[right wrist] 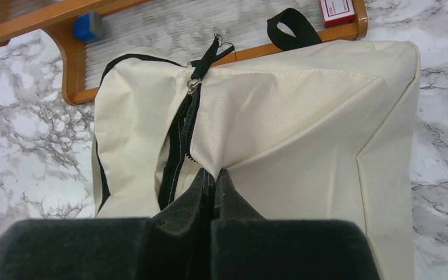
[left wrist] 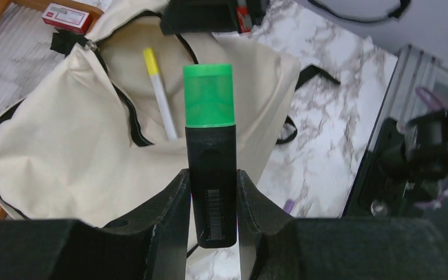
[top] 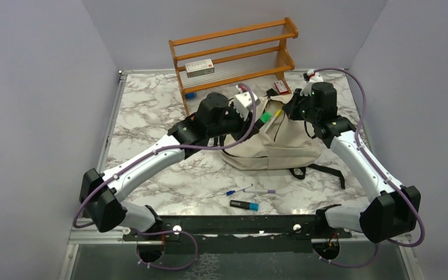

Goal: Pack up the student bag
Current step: Place the stationery in the student bag.

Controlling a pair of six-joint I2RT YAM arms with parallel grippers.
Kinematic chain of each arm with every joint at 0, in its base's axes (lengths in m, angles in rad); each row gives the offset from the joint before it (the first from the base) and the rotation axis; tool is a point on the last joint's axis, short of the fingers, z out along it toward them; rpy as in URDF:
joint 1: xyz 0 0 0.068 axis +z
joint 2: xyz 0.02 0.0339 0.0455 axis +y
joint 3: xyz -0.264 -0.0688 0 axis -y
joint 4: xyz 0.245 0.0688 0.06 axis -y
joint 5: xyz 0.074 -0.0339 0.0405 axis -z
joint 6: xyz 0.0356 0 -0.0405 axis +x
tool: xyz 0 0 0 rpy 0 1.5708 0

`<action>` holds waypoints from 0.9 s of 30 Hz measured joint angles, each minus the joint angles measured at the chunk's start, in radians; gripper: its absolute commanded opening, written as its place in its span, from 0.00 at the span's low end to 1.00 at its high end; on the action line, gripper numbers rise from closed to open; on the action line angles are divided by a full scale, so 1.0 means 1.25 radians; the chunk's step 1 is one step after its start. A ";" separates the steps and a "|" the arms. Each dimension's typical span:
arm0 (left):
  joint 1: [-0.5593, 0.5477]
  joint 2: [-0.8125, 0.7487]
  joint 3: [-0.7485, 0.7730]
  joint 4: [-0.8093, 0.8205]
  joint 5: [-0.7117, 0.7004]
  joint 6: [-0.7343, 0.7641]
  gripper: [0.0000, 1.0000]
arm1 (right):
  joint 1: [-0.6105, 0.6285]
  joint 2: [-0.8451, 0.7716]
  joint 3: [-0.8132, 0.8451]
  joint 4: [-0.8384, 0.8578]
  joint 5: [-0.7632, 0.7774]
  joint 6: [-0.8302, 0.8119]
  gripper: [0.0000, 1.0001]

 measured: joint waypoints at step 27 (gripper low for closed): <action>0.016 0.405 0.414 -0.324 -0.002 -0.352 0.00 | -0.005 -0.021 -0.001 0.004 -0.089 -0.054 0.01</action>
